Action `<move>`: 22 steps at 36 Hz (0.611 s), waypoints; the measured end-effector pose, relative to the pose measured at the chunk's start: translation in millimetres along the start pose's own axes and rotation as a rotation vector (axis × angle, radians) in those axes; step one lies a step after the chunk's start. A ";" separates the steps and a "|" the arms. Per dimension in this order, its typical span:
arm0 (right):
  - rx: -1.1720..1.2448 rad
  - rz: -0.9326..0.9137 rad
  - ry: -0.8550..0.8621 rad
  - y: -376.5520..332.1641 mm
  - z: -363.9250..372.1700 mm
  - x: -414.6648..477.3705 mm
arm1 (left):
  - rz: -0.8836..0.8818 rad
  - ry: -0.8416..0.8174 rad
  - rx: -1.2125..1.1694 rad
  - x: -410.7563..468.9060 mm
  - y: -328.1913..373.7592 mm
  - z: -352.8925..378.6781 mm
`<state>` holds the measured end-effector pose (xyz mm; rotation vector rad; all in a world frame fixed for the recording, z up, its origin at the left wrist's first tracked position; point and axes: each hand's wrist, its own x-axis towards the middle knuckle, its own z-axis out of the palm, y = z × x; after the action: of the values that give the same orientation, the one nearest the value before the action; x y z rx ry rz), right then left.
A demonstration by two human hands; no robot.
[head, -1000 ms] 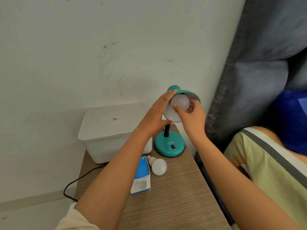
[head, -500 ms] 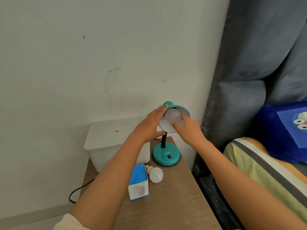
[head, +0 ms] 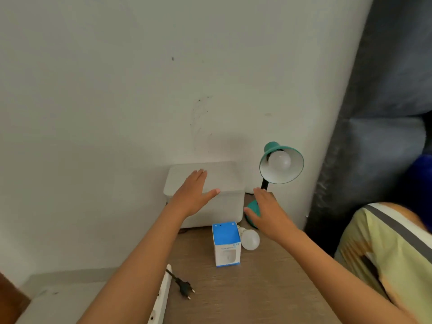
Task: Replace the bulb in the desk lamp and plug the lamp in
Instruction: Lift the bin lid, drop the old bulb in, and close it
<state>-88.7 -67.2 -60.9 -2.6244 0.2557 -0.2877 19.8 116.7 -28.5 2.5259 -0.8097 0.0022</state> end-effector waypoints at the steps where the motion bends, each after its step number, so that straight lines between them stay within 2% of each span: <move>1: 0.000 0.002 -0.010 -0.8 5.7 3.3 | -0.030 -0.003 -0.011 -3.0 -9.8 -0.8; 8: 0.107 0.090 -0.065 0.0 38.1 45.3 | -0.257 0.074 -0.160 -8.6 -79.8 0.7; 12: 0.230 0.132 -0.022 1.6 46.9 65.9 | -0.332 0.090 -0.278 -4.2 -104.9 8.2; 17: 0.404 0.134 0.092 3.8 55.8 83.0 | -0.253 0.123 -0.518 10.3 -119.4 21.1; 22: 0.501 0.136 0.169 11.7 66.4 87.7 | -0.197 0.208 -0.656 17.0 -133.5 34.6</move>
<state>10.5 -68.0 -109.9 -2.0813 0.3644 -0.4615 102.1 186.3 -116.2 1.9290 -0.3870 -0.0556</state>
